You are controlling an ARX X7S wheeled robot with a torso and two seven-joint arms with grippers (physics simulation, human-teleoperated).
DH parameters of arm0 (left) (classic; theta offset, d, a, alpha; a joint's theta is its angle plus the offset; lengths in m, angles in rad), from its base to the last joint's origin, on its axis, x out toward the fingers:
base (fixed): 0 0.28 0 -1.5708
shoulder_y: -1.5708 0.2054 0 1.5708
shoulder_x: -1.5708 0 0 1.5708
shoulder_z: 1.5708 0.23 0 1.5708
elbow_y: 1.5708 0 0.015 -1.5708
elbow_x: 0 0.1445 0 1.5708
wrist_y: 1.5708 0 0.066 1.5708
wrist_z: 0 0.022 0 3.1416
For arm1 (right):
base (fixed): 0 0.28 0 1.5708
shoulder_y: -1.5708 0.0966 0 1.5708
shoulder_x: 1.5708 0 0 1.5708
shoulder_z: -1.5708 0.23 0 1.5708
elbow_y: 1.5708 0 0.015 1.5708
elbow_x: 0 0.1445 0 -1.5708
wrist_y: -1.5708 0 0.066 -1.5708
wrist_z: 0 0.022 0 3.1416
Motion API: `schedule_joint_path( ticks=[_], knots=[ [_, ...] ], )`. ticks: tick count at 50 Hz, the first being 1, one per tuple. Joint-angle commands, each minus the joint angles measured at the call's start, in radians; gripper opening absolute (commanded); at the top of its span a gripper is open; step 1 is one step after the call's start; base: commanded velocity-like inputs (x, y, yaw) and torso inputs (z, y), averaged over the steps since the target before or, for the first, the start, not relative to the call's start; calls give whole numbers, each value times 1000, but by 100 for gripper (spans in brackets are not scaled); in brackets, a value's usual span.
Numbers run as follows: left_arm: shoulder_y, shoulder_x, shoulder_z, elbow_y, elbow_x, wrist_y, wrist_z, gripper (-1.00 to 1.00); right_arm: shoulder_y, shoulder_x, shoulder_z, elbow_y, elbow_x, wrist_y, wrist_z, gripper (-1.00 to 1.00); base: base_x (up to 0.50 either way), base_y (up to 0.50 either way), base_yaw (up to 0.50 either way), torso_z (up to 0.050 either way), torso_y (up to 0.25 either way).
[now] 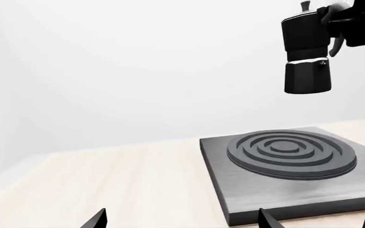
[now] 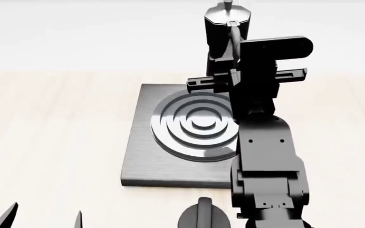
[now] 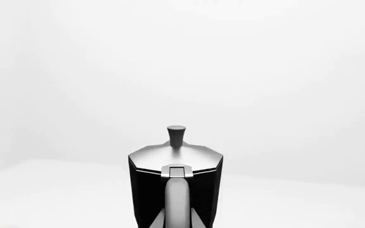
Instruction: Put the moka pot on the stove.
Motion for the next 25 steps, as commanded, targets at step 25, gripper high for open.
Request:
schedule_joint_path(
  ticks=[25],
  knots=[
    [-5, -3, 2, -19, -15, 17, -2, 100, -24, -18, -134, 0, 129, 39, -3, -100, 0, 0, 0, 0, 1]
  ],
)
